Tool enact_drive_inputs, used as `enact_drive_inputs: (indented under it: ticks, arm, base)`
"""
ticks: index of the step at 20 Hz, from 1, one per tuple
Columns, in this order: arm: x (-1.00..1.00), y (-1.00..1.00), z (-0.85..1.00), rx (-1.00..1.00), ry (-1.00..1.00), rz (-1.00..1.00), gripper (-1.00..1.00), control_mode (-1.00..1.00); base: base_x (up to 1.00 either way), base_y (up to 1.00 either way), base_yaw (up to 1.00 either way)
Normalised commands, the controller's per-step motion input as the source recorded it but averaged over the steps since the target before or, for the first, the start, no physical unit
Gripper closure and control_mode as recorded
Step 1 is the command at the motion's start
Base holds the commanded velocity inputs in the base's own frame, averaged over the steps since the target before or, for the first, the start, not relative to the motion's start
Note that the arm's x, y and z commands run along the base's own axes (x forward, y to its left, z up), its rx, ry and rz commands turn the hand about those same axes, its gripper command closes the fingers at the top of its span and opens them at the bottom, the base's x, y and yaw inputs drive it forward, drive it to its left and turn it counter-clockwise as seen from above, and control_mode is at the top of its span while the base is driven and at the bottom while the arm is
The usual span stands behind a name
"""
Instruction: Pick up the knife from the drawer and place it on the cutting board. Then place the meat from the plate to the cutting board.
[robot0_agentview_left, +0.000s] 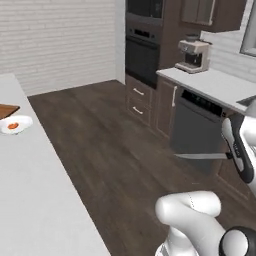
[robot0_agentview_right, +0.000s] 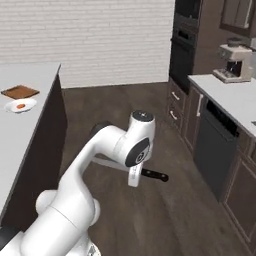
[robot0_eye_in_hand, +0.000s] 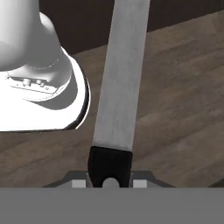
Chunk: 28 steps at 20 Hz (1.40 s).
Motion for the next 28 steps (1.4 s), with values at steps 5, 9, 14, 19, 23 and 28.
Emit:
enact_drive_inputs:
  ticks: [5,9,14,19,23,28]
  arm:
    - [0.0,0.0,0.0,0.0,0.0,0.0,1.0,1.0]
    - [0.0,0.0,0.0,0.0,0.0,0.0,1.0,1.0]
    - [0.0,0.0,0.0,0.0,0.0,0.0,1.0,1.0]
    - [0.0,0.0,0.0,0.0,0.0,0.0,1.0,1.0]
    - [0.0,0.0,0.0,0.0,0.0,0.0,1.0,1.0]
    - [0.0,0.0,0.0,0.0,0.0,0.0,1.0,1.0]
  base:
    - [1.0,0.11,0.47]
    - [1.0,0.04,0.48]
    - [1.0,-0.03,0.42]
    - [1.0,-0.01,0.41]
    - [1.0,0.0,0.43]
    - [1.0,0.0,0.46]
